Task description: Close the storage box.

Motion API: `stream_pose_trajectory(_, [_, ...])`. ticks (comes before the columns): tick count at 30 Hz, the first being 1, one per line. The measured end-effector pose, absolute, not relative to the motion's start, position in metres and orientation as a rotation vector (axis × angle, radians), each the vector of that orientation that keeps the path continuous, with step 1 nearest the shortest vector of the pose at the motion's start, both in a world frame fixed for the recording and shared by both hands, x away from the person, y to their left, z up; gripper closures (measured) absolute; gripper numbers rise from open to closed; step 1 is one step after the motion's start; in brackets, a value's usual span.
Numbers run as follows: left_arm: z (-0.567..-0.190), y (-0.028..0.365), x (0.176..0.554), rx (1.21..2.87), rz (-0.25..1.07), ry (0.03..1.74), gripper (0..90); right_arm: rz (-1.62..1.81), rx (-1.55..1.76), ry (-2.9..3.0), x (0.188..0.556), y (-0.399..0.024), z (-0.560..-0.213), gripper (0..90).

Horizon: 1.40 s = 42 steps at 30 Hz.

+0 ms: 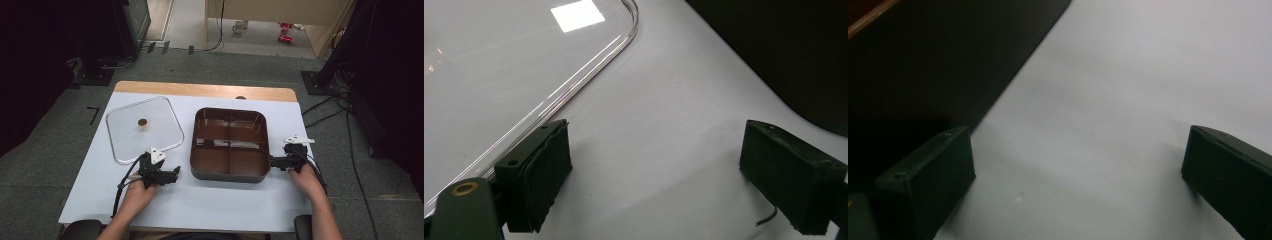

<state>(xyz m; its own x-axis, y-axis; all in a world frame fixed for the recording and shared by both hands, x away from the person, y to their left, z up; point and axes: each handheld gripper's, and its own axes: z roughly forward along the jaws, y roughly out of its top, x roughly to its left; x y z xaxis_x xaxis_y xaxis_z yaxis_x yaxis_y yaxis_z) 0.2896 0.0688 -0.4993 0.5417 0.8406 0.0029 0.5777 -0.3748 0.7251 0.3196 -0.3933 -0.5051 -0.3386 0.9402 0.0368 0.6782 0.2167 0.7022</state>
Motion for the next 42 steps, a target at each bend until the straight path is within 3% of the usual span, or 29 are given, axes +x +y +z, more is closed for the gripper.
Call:
stream_pose_trajectory(30, [-0.498,0.069,0.291,2.107,0.485,1.127,13.9,0.893,1.499,2.099,0.320,-0.393,-0.505,0.1])
stream_pose_trajectory(42, [-0.485,0.073,0.305,2.269,0.335,1.076,14.3,0.893,1.500,2.099,0.319,-0.393,-0.505,0.1])
